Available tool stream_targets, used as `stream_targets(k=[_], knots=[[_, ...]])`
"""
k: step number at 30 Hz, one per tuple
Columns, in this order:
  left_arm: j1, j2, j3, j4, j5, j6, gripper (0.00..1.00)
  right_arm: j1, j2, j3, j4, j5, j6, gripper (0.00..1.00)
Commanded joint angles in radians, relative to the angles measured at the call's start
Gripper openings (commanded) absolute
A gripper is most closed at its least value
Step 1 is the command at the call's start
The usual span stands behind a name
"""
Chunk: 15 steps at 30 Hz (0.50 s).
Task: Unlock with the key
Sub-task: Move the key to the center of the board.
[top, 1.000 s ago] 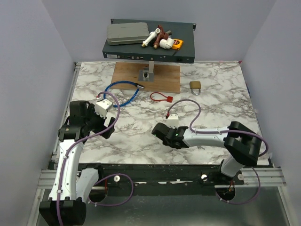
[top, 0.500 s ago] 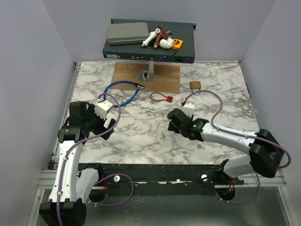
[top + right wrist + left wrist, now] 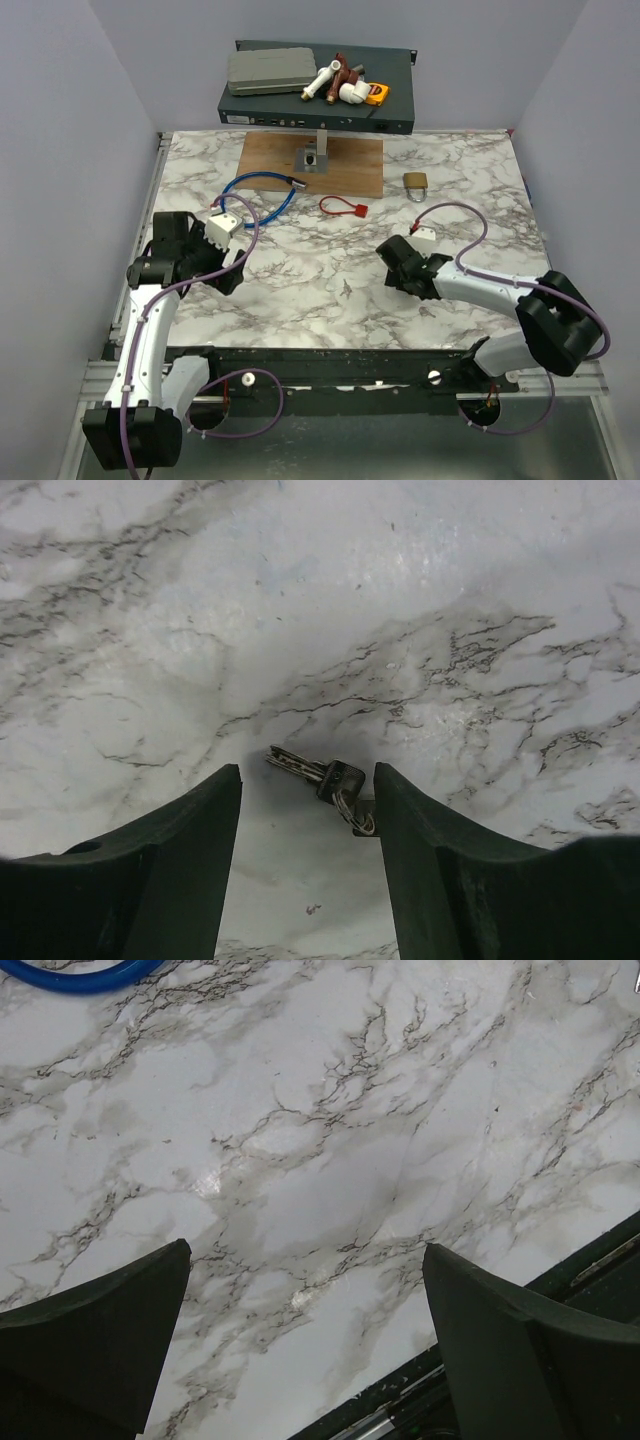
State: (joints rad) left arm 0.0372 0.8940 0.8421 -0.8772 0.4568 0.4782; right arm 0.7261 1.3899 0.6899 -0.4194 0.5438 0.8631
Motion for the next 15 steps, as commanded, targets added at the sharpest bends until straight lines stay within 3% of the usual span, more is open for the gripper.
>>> stream_targets(k=[1, 4, 10, 15], knots=[[0.002, -0.015, 0.019, 0.012, 0.002, 0.008, 0.98, -0.004, 0.048, -0.041, 0.043, -0.032, -0.013, 0.57], [0.002, -0.018, 0.017, 0.008, 0.0, 0.008, 0.99, -0.004, 0.063, -0.052, 0.071, -0.062, -0.016, 0.51], [0.001, -0.034, 0.012, 0.007, 0.003, 0.007, 0.99, 0.007, 0.079, -0.059, 0.135, -0.167, -0.001, 0.24], [0.001, -0.036, 0.017, 0.006, 0.005, 0.004, 0.99, 0.078, 0.139, -0.003, 0.161, -0.198, 0.043, 0.1]])
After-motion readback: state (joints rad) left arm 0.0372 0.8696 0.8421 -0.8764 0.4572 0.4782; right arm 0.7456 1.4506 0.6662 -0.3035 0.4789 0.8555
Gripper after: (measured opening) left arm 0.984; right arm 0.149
